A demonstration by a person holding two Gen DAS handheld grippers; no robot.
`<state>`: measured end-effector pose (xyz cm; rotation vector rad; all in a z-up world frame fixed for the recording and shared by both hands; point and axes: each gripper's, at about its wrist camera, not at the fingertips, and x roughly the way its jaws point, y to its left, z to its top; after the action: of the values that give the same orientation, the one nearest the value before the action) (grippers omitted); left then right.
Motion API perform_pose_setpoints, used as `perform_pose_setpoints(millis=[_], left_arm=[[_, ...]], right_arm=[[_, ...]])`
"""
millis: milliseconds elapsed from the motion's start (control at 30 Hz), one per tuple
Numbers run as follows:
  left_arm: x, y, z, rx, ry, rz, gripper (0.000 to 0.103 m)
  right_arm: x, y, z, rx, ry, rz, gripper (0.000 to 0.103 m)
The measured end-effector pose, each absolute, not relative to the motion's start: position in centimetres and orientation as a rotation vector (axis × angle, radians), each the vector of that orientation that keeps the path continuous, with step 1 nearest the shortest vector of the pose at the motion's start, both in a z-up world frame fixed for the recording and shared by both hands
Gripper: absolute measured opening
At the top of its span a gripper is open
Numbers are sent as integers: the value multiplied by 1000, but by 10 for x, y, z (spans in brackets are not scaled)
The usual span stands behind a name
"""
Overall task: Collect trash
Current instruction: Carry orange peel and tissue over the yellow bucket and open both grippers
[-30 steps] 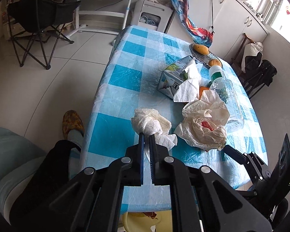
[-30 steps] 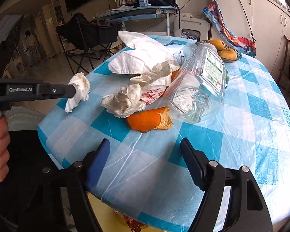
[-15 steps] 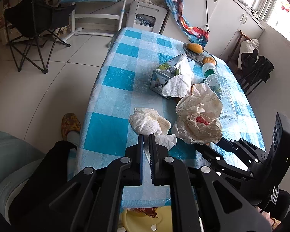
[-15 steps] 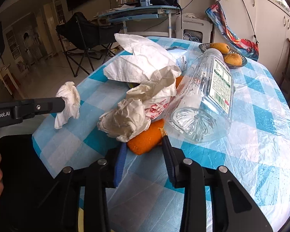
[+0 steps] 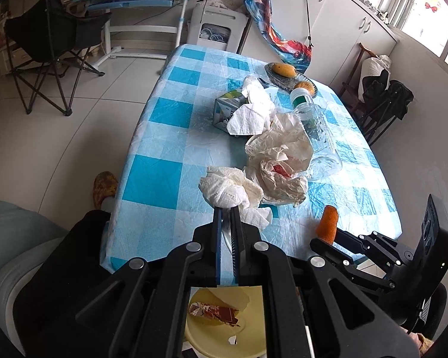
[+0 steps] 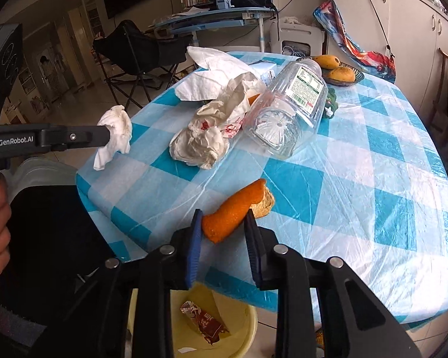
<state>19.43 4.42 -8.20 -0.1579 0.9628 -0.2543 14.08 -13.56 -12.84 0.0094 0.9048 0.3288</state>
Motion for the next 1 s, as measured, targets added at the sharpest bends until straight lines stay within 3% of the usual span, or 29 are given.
perform_pose_setpoints(millis=[433,900,967,1000], left_arm=[[149,47,-69,-122,937,-284,6],[109,51,-78,-99,970,-287,6],[105,51,-73,-99,958,-291,6],[103,51,-72,-97,954,-291,6]], right_arm=[[92,-129,-107,30,861,401,28],[54,-103,-127,12,937,511,28],[52,-99,-131,0,957,512,32],[51,-98,-133,-5,963,512,44]])
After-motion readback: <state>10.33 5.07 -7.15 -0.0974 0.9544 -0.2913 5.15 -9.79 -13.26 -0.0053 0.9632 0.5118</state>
